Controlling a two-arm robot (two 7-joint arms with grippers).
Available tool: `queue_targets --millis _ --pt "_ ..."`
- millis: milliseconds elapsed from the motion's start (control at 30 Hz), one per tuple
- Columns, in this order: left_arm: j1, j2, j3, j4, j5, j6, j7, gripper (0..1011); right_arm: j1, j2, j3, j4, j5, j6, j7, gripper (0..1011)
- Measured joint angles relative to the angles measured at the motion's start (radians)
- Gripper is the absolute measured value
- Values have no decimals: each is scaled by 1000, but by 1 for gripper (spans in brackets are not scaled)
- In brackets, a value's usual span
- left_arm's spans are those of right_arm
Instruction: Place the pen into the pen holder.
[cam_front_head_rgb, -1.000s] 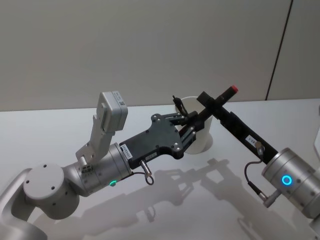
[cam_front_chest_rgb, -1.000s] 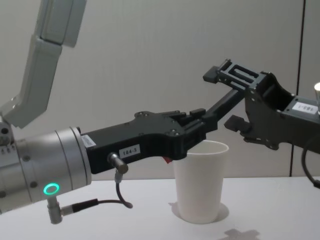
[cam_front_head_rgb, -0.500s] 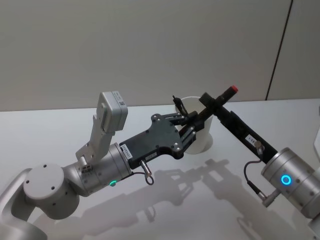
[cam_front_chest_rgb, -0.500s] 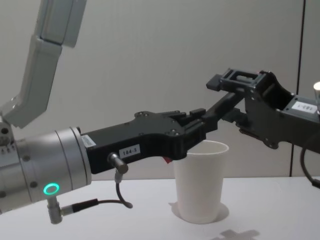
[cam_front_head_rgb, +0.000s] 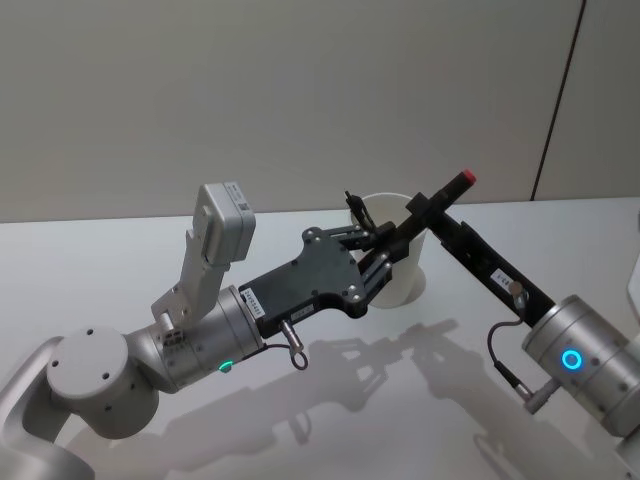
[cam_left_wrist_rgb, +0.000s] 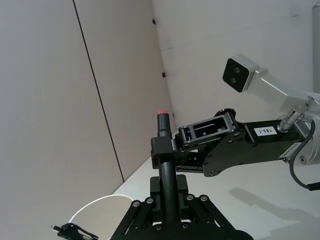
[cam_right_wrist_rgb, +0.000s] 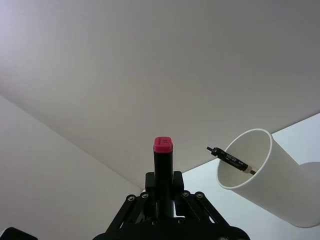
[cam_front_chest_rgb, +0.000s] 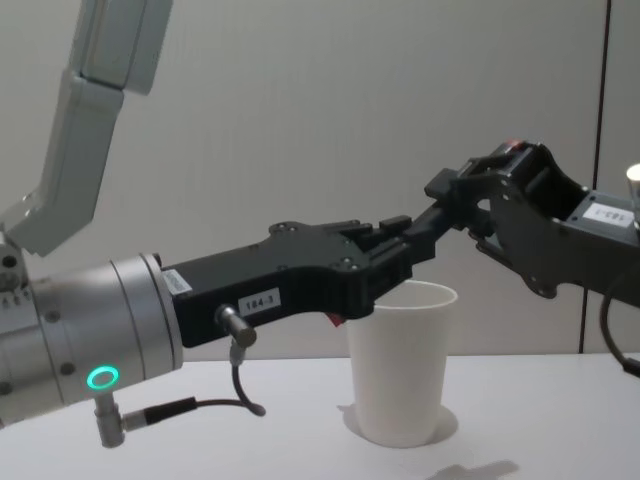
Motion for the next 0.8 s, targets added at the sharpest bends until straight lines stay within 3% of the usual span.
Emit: queue_targets --millis 167,300,800 --pt "0 0 0 0 0 0 0 183 0 0 0 0 0 -1 0 181" --pt "0 0 0 0 0 0 0 258 0 -1 -1 0 0 -1 0 181" --pt "0 0 0 0 0 0 0 748 0 0 0 0 0 -2 1 181"
